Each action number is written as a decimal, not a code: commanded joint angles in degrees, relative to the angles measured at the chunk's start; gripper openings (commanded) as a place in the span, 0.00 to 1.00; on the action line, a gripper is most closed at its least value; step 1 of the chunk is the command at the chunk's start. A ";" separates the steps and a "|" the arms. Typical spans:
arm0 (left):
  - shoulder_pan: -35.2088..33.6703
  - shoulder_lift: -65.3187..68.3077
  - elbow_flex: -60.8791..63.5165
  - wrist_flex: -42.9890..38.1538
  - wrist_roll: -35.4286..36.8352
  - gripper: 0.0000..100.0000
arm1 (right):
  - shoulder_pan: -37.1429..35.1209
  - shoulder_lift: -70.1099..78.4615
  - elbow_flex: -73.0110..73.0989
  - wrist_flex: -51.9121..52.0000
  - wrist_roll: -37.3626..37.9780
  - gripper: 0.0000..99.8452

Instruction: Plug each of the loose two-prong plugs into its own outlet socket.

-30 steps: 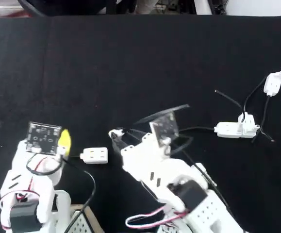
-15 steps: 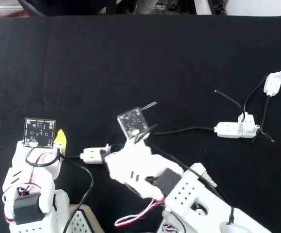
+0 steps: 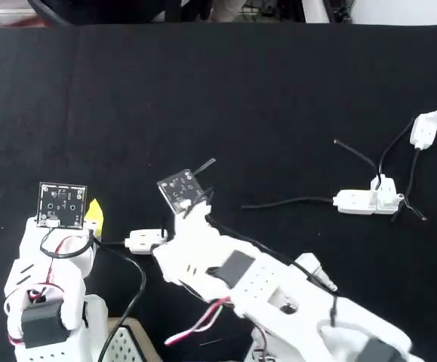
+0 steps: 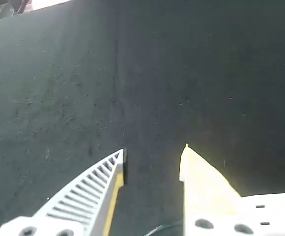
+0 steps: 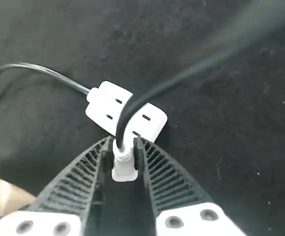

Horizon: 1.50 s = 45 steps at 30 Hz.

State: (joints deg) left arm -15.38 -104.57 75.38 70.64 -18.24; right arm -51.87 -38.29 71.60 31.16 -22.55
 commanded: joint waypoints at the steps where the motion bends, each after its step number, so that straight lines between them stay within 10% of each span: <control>1: -0.57 -0.09 -0.40 -1.32 0.18 0.19 | -1.32 5.58 -5.93 0.62 -0.26 0.01; 30: -0.57 -0.09 -0.31 -1.32 0.09 0.19 | -6.07 19.65 -18.86 13.19 2.20 0.01; 45: -0.57 -0.09 -0.22 -1.32 0.09 0.19 | 3.52 27.12 -26.07 14.15 2.73 0.01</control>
State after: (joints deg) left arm -15.38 -104.57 75.38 70.64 -18.24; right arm -51.60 -10.24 48.40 46.64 -20.26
